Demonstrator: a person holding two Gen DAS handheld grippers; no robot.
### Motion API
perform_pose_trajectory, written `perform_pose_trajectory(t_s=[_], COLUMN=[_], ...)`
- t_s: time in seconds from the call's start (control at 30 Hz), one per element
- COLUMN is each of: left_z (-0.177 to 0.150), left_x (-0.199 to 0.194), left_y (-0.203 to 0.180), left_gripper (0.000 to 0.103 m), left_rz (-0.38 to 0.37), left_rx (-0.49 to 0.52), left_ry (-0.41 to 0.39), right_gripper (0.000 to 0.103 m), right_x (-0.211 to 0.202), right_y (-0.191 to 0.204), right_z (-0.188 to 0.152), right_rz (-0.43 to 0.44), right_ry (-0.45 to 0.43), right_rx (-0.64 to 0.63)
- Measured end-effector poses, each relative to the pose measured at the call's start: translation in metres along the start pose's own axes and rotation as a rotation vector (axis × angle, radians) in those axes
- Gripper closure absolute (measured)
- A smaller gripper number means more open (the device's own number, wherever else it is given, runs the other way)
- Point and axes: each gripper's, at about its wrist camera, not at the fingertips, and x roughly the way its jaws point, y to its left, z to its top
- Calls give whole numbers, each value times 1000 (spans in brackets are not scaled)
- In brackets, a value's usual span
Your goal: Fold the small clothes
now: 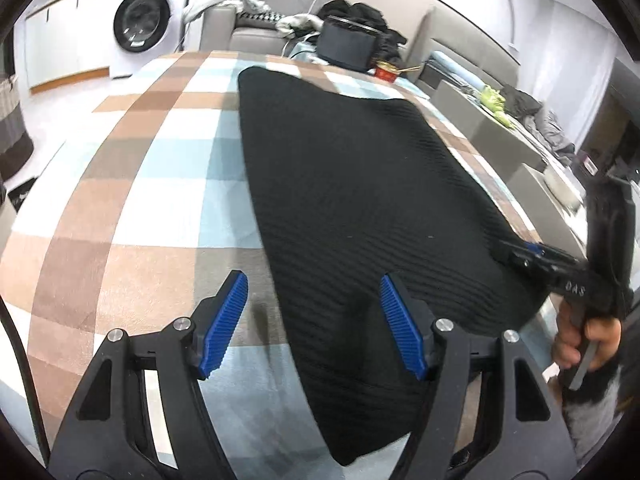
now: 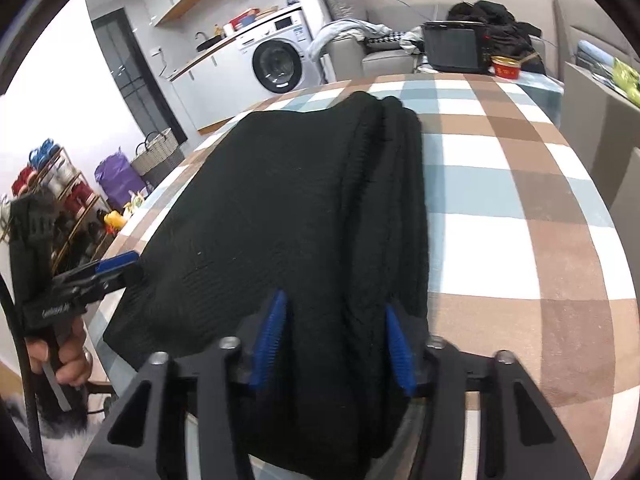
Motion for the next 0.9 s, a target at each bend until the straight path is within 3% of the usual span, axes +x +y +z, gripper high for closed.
perform_pose_trajectory(t_s=[0.3,0.53,0.7,0.9], left_z=[10,25,29,35], left_x=[18,28,37,48], left_y=[13,5,1,-4], left_gripper=[37,37,37,36], left_rz=[73,152,122,141], left_rx=[-66,-75,-111,-112], left_ry=[29,45,65,69], right_gripper=[64,62,60,54], right_x=[18,16,13,13], right_y=[16,9,10,4], right_z=[13,10,6,7], right_rz=[45,62,64,79], right_ry=[23,5,-2,5], right_rx=[-46,-13,-28,13])
